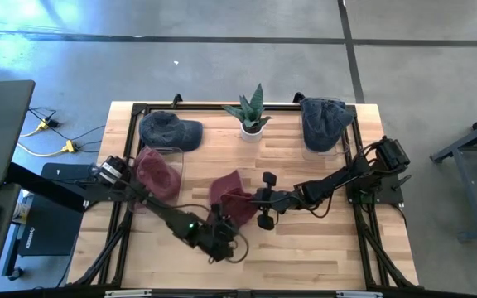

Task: Pick & Place hat
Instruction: Put the red cap into the left transparent bin

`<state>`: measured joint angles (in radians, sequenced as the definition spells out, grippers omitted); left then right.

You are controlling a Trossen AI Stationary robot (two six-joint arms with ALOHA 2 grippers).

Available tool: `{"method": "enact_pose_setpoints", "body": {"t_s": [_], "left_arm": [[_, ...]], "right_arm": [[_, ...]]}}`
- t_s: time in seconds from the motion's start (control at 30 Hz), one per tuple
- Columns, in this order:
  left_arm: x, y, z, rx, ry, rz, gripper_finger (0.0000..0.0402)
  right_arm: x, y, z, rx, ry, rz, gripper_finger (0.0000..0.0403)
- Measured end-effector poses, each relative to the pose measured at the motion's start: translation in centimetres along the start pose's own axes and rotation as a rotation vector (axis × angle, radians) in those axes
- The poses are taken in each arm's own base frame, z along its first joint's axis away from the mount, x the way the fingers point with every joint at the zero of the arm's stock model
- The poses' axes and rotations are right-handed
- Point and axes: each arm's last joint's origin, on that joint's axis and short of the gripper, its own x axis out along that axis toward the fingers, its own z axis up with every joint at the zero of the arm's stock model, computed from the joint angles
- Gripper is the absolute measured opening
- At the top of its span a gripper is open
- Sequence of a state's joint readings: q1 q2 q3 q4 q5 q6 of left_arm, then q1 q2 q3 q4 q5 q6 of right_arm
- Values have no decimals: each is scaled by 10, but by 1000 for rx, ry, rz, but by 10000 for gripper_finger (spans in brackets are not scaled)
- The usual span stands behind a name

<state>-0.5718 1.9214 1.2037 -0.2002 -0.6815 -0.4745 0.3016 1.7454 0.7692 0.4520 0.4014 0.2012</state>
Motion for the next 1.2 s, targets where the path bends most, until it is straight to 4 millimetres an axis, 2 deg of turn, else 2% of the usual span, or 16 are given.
{"method": "enact_pose_setpoints", "body": {"t_s": [0.17, 0.3, 0.37, 0.47, 0.57, 0.63, 0.77, 0.87, 0.97, 1.03, 1.1, 1.2], "left_arm": [[19, 9, 2, -39, 47, -51, 182], [38, 13, -11, -72, 140, -74, 259], [46, 15, -13, -95, 155, -73, 283], [48, 15, -14, -105, 156, -62, 292], [48, 15, -13, -107, 139, -44, 269], [49, 15, -14, -106, 131, -29, 237], [51, 18, -13, -113, 124, -11, 149], [54, 20, -11, -114, 153, -83, 81], [57, 20, -5, -132, 144, -175, 20], [58, 19, -1, -129, 123, -236, 9], [51, 19, 7, -131, 96, -296, 15], [34, 21, 28, -173, 4, -359, 9]], "right_arm": [[0, 0, 0, 0, 4, 17, 15], [0, 1, 0, -10, 9, 35, 5], [0, 1, 0, -19, 9, 34, 6], [0, 1, 0, -19, 8, 34, 15], [0, 1, 0, -18, 6, 34, 20], [0, 1, 0, -18, 5, 34, 18], [0, 1, 1, -16, -2, 36, 8], [0, 1, 0, -16, -1, 39, 9], [0, 2, 0, -23, 2, 53, 27], [-1, 2, 1, -38, 10, 84, 50], [-7, 2, 6, -47, 19, 123, 80], [-27, -1, 22, -45, 23, 176, 126]]}}
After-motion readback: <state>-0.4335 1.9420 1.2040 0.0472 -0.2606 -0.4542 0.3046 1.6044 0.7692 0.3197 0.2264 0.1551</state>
